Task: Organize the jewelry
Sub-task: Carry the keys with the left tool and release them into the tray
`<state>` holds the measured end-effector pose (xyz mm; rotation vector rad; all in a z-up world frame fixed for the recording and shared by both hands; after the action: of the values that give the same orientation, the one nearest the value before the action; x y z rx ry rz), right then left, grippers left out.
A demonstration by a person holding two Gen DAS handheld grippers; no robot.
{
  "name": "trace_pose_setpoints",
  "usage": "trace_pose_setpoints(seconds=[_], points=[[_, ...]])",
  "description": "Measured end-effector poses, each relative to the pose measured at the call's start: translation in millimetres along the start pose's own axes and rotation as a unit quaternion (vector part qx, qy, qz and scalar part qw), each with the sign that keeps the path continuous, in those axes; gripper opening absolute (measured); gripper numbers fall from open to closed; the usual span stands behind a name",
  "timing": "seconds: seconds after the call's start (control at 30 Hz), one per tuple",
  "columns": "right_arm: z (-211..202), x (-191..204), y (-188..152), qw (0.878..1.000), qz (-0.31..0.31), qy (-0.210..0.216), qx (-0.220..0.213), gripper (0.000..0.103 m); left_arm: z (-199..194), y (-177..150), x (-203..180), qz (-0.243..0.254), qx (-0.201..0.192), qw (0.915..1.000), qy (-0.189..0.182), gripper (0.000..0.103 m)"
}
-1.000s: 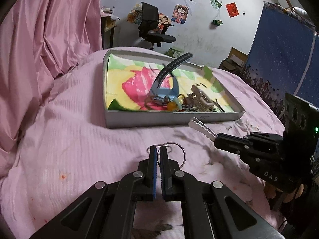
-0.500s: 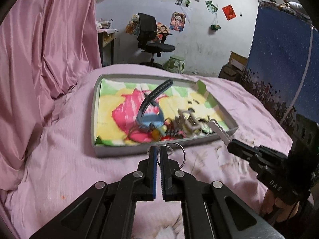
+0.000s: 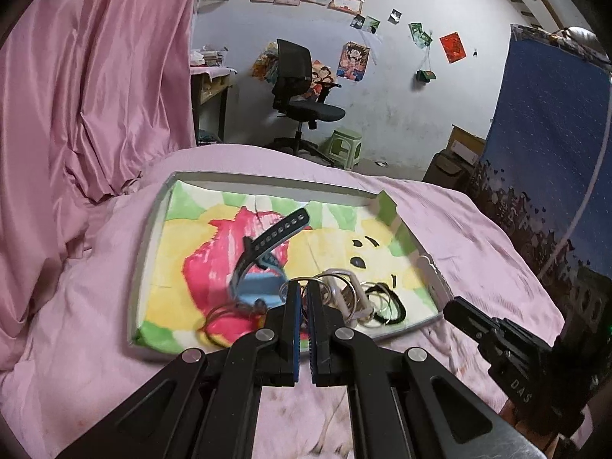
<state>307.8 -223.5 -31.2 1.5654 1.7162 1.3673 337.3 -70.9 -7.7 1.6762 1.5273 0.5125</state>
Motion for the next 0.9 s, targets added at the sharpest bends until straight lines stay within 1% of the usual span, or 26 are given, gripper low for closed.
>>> trace_pose_setpoints(seconds=[0.1,0.2,0.33,0.47,0.7,0.9], points=[[8.4,-9.0,1.7,1.000,0.004,-0.008,0.001,0.003,14.7,0.9,-2.9,-0.005,0.007,1.0000,0.003,0.004],[12.9,-15.6,-0.1,1.000,0.011,-0.013,0.005,0.003,30.8,-3.3,-1.9,-0.013,0.018,0.9996,0.014,0.004],[25.9,-24.2,-4.0,0.999,0.026,-0.018,0.017,0.003,49.2,-9.0,4.6,-0.034,0.022,0.9988,0.027,0.004],[41.4,-27.6,-6.9,0.999,0.032,-0.017,0.031,0.003,65.8,-15.4,10.5,-0.051,0.034,0.9975,0.037,0.004],[60.1,-34.1,-23.2,0.997,0.047,-0.016,0.060,0.003,79.9,-26.6,11.4,-0.051,0.057,0.9963,0.040,0.004],[67.6,-35.5,-28.8,0.996,0.050,-0.018,0.075,0.003,84.6,-31.7,10.2,-0.043,0.075,0.9951,0.047,0.004]])
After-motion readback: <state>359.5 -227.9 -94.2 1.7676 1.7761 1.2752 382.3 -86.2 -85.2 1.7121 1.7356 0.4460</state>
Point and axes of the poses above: each gripper's, at about its wrist camera, not at the fingertips, and z roughly the way its jaws point, x to its left, y to its top, the point moved 10 cm from there along z, roughly the way its jaws point, and after that the axes turned 2 degrees about -z, right-handed, at the moved point
